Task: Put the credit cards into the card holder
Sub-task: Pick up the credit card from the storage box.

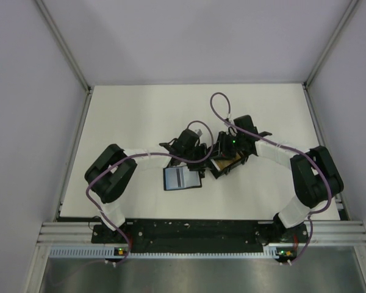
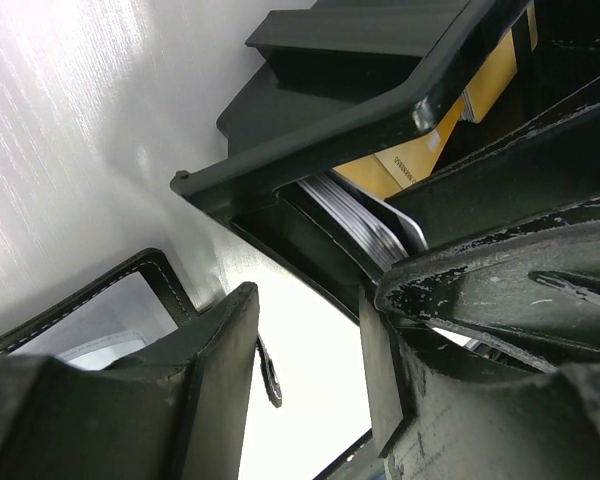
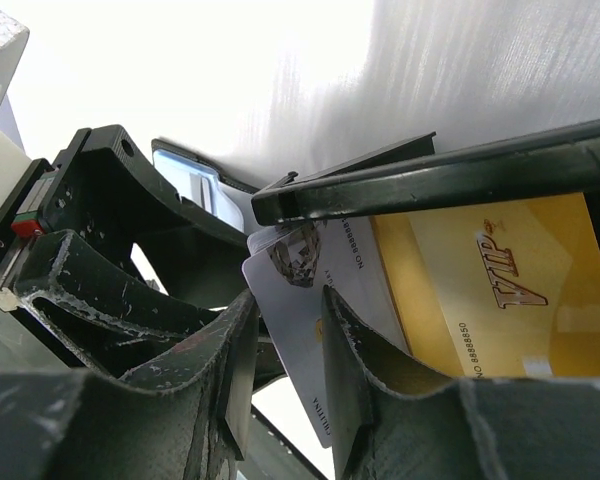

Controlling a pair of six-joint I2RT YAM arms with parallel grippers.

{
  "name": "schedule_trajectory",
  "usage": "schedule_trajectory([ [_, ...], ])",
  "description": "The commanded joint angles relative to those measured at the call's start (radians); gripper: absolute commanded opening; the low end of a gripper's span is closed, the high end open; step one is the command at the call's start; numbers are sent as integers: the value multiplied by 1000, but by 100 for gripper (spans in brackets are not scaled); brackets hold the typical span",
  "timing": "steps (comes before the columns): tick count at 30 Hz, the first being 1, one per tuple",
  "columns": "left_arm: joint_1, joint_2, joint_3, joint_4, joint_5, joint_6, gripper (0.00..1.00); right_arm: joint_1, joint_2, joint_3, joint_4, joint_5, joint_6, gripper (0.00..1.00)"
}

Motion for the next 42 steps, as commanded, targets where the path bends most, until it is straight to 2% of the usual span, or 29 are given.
schedule_trajectory([
  [1, 0, 14, 41, 73, -29, 0, 49, 4, -45, -6, 9, -129, 11, 30],
  [10, 0, 15, 42, 65, -34, 1, 49, -3, -54, -12, 9, -149, 14, 30],
  [11, 2, 14, 44, 65, -35, 1, 49, -3, -56, -12, 9, -145, 14, 28],
  [13, 2, 12, 44, 62, -37, 1, 49, -8, -57, -16, 7, -131, 17, 17],
  [23, 2, 4, 23, 57, -44, 0, 49, -36, -66, -19, 12, -143, 17, 16],
  [36, 2, -28, 0, 50, -57, 12, 48, -40, -85, -35, -11, 104, -26, 7],
  [42, 2, -39, -4, 50, -61, 19, 48, -37, -73, 0, -77, 161, -104, 11],
])
